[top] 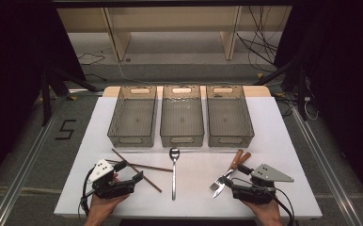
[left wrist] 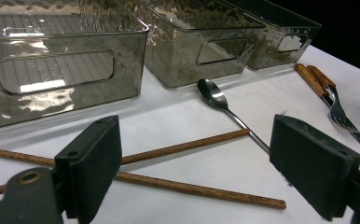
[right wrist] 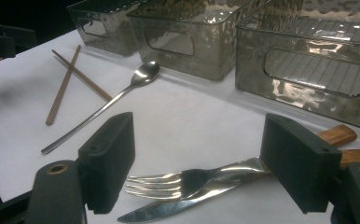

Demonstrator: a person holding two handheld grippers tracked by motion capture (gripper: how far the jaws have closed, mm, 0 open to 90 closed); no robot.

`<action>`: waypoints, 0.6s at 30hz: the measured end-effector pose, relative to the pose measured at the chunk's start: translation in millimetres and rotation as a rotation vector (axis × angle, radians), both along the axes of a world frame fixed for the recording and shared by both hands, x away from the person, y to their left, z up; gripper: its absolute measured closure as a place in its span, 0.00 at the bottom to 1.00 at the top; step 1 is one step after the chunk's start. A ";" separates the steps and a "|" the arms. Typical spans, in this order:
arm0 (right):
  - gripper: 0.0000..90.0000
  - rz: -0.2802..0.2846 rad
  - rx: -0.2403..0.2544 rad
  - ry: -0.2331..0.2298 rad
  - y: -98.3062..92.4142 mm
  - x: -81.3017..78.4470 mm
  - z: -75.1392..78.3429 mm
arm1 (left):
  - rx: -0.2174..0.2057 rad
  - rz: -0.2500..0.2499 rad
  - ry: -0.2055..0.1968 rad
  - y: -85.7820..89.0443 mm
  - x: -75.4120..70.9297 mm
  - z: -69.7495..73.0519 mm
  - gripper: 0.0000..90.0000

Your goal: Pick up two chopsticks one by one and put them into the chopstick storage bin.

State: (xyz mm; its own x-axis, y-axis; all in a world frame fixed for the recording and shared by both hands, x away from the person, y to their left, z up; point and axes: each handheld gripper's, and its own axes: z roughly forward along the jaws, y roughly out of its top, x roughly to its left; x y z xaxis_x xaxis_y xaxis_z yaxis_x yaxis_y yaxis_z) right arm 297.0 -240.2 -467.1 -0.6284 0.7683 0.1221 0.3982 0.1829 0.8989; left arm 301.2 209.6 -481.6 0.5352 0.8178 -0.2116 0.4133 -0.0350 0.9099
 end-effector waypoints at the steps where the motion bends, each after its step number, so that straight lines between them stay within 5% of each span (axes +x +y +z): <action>1: 0.30 -0.001 0.000 0.000 0.0 0.1 0.0 | 0.000 0.000 0.000 0.1 0.0 0.0 0.18; 12: 0.30 0.000 -0.005 0.007 0.3 0.4 -0.2 | 0.011 -0.004 0.017 0.7 3.2 0.8 0.18; 18: 0.30 -0.003 -0.001 0.008 -0.2 0.5 0.0 | 0.108 -0.036 0.044 -0.3 9.8 5.7 0.18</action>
State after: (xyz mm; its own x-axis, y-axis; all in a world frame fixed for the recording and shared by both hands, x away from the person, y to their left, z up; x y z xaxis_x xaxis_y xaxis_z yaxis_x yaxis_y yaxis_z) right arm 297.6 -240.4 -467.1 -0.6253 0.7702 0.1260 0.4059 0.1831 0.8954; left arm 311.1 209.3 -475.9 0.5572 0.8173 -0.1470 0.4490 -0.1476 0.8813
